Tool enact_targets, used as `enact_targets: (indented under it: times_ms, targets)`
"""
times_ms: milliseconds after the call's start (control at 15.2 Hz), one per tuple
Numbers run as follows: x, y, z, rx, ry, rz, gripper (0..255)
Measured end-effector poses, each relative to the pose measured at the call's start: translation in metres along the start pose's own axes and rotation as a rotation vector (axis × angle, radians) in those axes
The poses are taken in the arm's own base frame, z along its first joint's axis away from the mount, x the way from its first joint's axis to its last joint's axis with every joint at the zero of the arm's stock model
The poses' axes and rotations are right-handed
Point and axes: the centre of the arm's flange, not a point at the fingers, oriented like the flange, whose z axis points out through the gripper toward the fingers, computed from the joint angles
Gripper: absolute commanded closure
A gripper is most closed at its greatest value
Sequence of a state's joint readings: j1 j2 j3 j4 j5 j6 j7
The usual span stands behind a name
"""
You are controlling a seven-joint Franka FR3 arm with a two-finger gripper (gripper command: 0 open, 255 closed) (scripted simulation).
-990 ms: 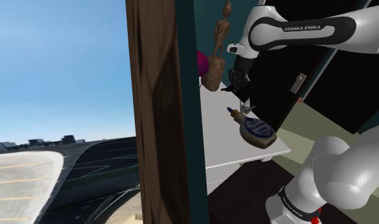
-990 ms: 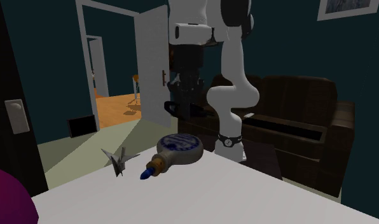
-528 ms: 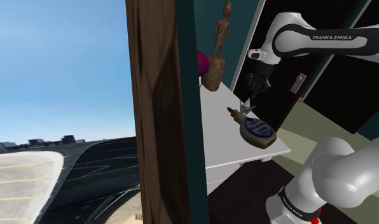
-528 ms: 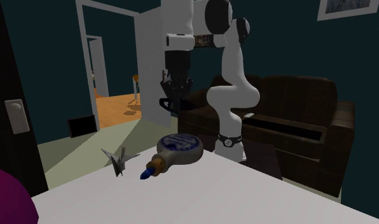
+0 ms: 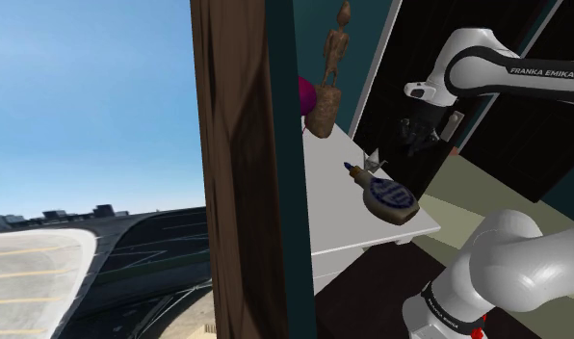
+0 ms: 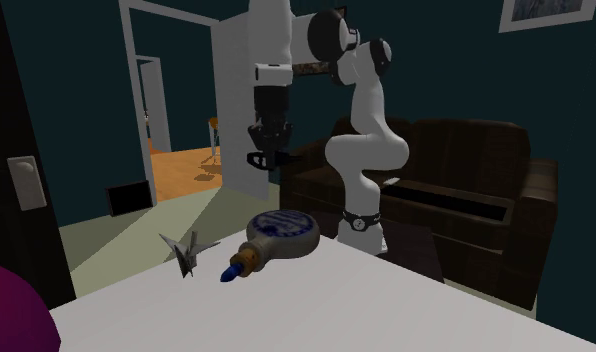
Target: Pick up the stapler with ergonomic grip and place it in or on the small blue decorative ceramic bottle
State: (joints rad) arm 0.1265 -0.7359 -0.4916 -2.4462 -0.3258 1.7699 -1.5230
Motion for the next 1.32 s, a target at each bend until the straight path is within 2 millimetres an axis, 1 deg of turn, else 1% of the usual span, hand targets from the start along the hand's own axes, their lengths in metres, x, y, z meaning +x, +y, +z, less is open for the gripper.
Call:
enact_targets:
  times_ms: [264,726,1122,1188,1320]
  targets:
    - [-0.002,-0.003,0.021,0.001,0.000,-0.001,255]
    - [-0.003,-0.003,0.057,0.001,0.000,-0.001,255]
    - [-0.002,-0.003,0.060,0.000,0.000,-0.001,255]
    - [-0.002,-0.003,0.060,0.000,0.000,-0.001,0]
    - [-0.002,-0.003,0.060,0.000,0.000,-0.001,0]
